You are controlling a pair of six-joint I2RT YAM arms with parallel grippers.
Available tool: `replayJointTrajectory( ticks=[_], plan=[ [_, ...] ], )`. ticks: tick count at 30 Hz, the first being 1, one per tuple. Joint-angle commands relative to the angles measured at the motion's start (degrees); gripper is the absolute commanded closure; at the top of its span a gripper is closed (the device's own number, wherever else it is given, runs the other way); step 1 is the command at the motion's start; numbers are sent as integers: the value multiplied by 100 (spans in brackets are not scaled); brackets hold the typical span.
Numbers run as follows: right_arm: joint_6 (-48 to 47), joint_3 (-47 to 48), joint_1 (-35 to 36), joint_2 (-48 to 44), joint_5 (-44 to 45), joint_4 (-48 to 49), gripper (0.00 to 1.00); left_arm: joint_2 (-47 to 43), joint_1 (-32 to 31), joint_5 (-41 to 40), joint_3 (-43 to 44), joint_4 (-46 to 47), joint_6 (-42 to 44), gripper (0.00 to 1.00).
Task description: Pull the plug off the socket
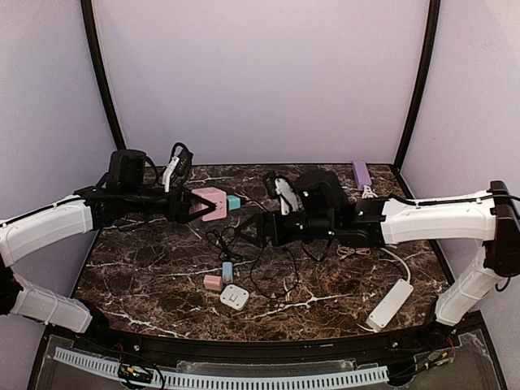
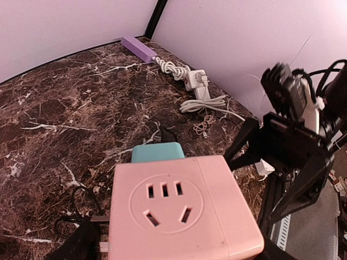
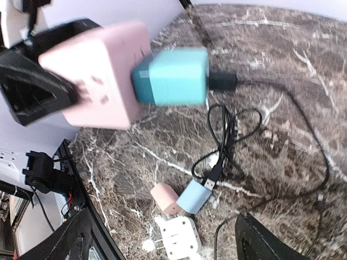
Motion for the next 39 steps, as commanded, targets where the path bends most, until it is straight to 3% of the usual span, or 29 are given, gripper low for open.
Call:
replayJointTrajectory(
  ticks=[1, 9, 13, 17, 26, 39],
  plan=[
    [-936, -56, -485, -528, -879, 405, 16, 124, -73, 939, 434, -210, 223, 99],
    [-1435, 286, -1277, -930, -2973, 73, 10, 566, -274, 2164, 730, -593, 252, 99],
    [-1639, 642, -1327, -762, -3493, -473, 9, 530, -466, 2416, 742, -660, 354, 99],
    [-1771, 881, -1330, -517, -3836, -1006, 10, 496, -576, 2582, 739, -702, 455, 99],
    [-1743, 859, -1225, -242, -4513, -1166, 11, 368, -638, 2744, 674, -621, 632, 99],
    [-1750, 1080, -962, 270, -4603, -1049, 12, 324, -644, 2893, 595, -446, 568, 99]
  ],
)
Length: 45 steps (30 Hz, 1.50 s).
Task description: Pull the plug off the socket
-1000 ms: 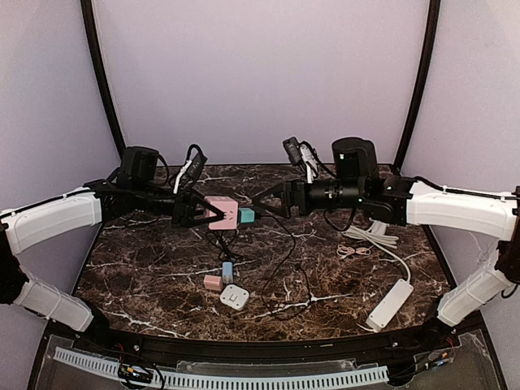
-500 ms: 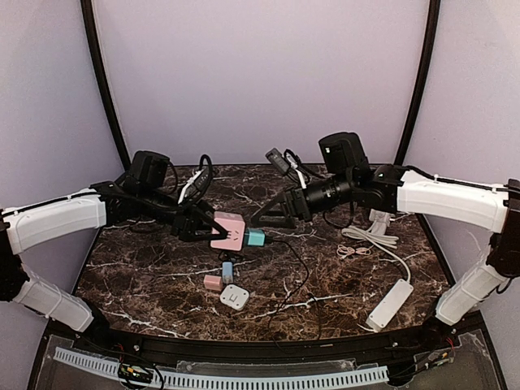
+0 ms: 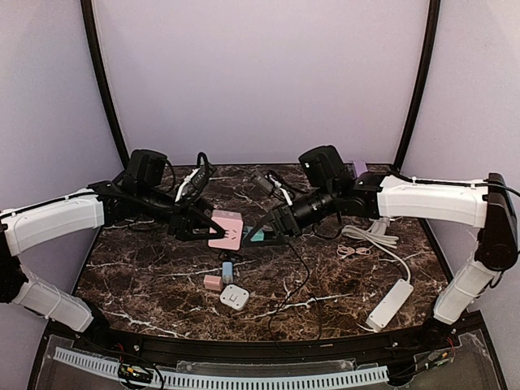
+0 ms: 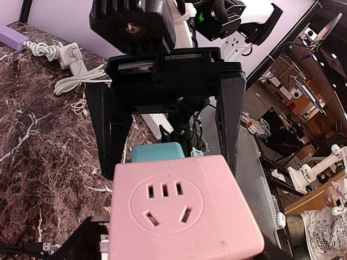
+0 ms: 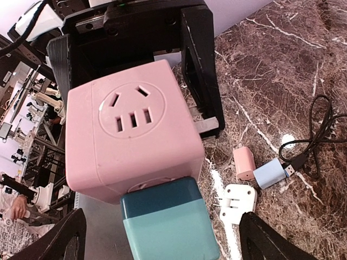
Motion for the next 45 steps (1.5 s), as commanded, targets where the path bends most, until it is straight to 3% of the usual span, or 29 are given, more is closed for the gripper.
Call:
replayJointTrajectory(
  ticks=[1, 6, 14, 18, 20, 21, 22, 24, 26, 28, 34, 38, 45],
  plan=[
    [-18, 249, 106, 152, -161, 126, 14, -223, -30, 230, 67, 214, 63, 99],
    [134, 174, 138, 177, -391, 541, 26, -249, -30, 143, 57, 208, 91, 99],
    [160, 107, 137, 156, -486, 619, 59, -223, -27, 1, 39, 193, 122, 99],
    [176, 47, 138, 97, -443, 680, 80, -227, -28, -196, 34, 189, 132, 99],
    [175, 30, 138, 64, -386, 698, 91, -244, -24, -416, 28, 169, 133, 90],
    [176, 24, 140, 43, -334, 700, 96, -259, -27, -637, 29, 151, 142, 72],
    [168, 15, 138, 20, -251, 703, 100, -267, -27, -781, 36, 80, 151, 48],
    [156, 0, 138, -33, -45, 693, 100, -310, -22, -1269, 47, -40, 207, 24],
    [156, -36, 138, -95, 359, 676, 100, -386, -22, -1766, 36, -79, 230, 11],
    [189, -91, 138, -175, 900, 651, 100, -476, -24, -2371, -29, -90, 222, 6],
    [318, -40, 344, -241, 2795, 250, 100, -684, -22, -3751, -212, 30, 112, 3],
    [519, 473, 611, 150, 4284, -567, 100, -751, -22, -3502, -419, 404, -66, 3],
    [1053, 1010, 926, 701, 5359, -873, 100, -437, -67, -3084, -408, 606, -309, 3]
  ],
)
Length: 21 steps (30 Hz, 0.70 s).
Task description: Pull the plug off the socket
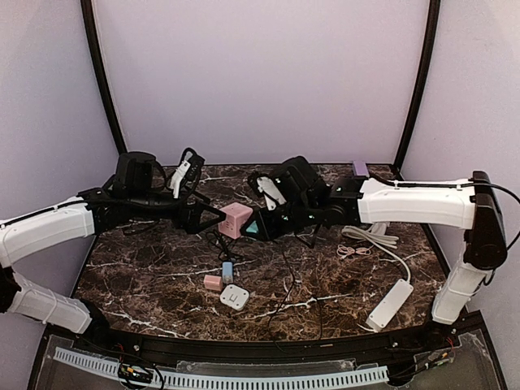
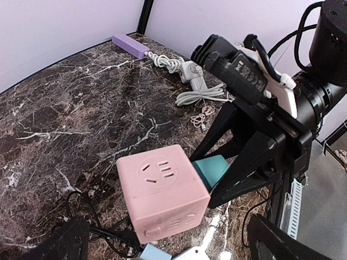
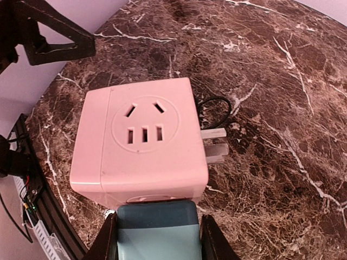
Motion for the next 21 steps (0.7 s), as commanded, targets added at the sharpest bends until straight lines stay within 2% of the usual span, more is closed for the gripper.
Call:
replayJointTrajectory(
  ticks=[1, 9, 14, 21],
  plan=[
    [457, 380, 157, 220, 1005, -81, 100, 198, -38, 158, -8, 163, -213, 3],
    [409, 865, 336, 562, 1167, -75, 100, 533, -90, -118, 38, 116, -464, 7],
    [386, 977, 457, 689, 1179, -101, 100, 577, -90, -303, 68, 88, -508, 14],
    [370, 1158, 585, 827, 1258, -103, 100, 576, -88, -572, 68, 8, -504, 34]
  ],
)
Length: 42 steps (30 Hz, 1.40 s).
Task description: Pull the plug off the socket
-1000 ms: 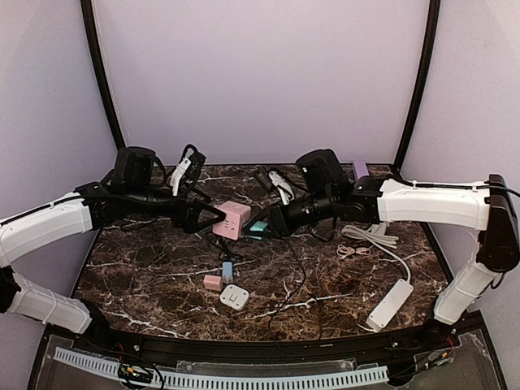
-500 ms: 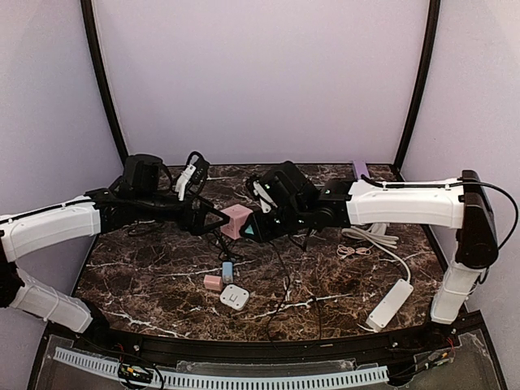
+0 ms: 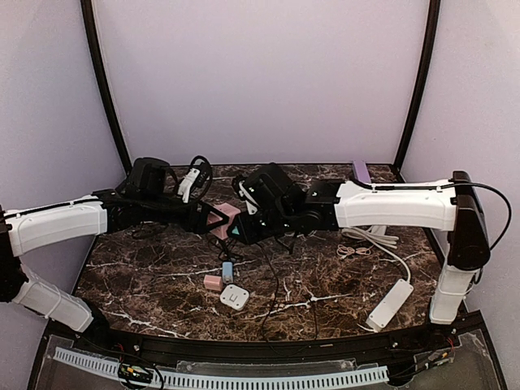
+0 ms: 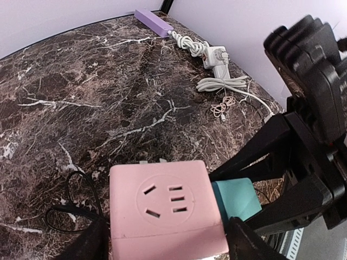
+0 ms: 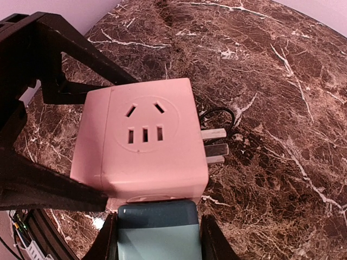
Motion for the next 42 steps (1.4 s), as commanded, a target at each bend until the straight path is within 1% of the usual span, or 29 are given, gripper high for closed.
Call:
replayJointTrajectory(
  ticks=[1, 2, 3, 6, 8, 13, 18, 19, 20, 21, 24, 26, 27, 30, 31, 32, 34, 36, 42],
  plan=[
    [20, 306, 105, 88, 160, 233, 100, -8, -14, -173, 68, -87, -14, 37],
    [18, 328, 106, 100, 159, 238, 100, -3, -15, -169, 72, -90, -12, 41],
    [12, 351, 112, 115, 160, 234, 100, 11, -11, -169, 79, -105, -4, 43],
    [-16, 397, 133, 144, 197, 230, 100, 51, -11, -134, 97, -125, -2, 43],
    [-19, 423, 150, 149, 248, 220, 100, 73, -15, -136, 109, -143, -2, 42],
    [-6, 486, 151, 186, 335, 151, 100, 120, -16, -150, 156, -224, 15, 35],
    [21, 508, 153, 211, 322, 137, 100, 158, -16, -192, 176, -289, 37, 36],
    [21, 508, 157, 211, 326, 134, 100, 159, -16, -205, 187, -301, 40, 37],
    [21, 513, 153, 218, 327, 141, 100, 155, -16, -208, 189, -302, 50, 42],
    [15, 517, 145, 217, 327, 138, 100, 149, -16, -211, 184, -303, 55, 44],
    [-1, 517, 152, 237, 326, 132, 100, 139, -13, -200, 180, -296, 68, 57],
    [3, 513, 154, 240, 329, 128, 100, 148, -15, -108, 182, -287, 94, 65],
    [10, 513, 145, 235, 321, 135, 100, 133, -15, -4, 184, -274, 103, 67],
    [-22, 476, 146, 232, 212, 199, 100, 87, -16, 156, 141, -148, 120, 81],
    [-37, 463, 143, 227, 154, 218, 100, 60, -16, 203, 126, -134, 147, 84],
    [-55, 450, 141, 225, 114, 242, 100, 48, -16, 233, 115, -118, 169, 90],
    [-93, 398, 130, 189, 44, 298, 100, 1, -22, 318, 99, -97, 237, 97],
    [-126, 338, 109, 161, -53, 377, 100, -63, -55, 364, 84, -96, 333, 99],
    [-290, 114, 2, 64, -540, 682, 100, -260, -180, 423, 30, -93, 591, 99]
  ],
)
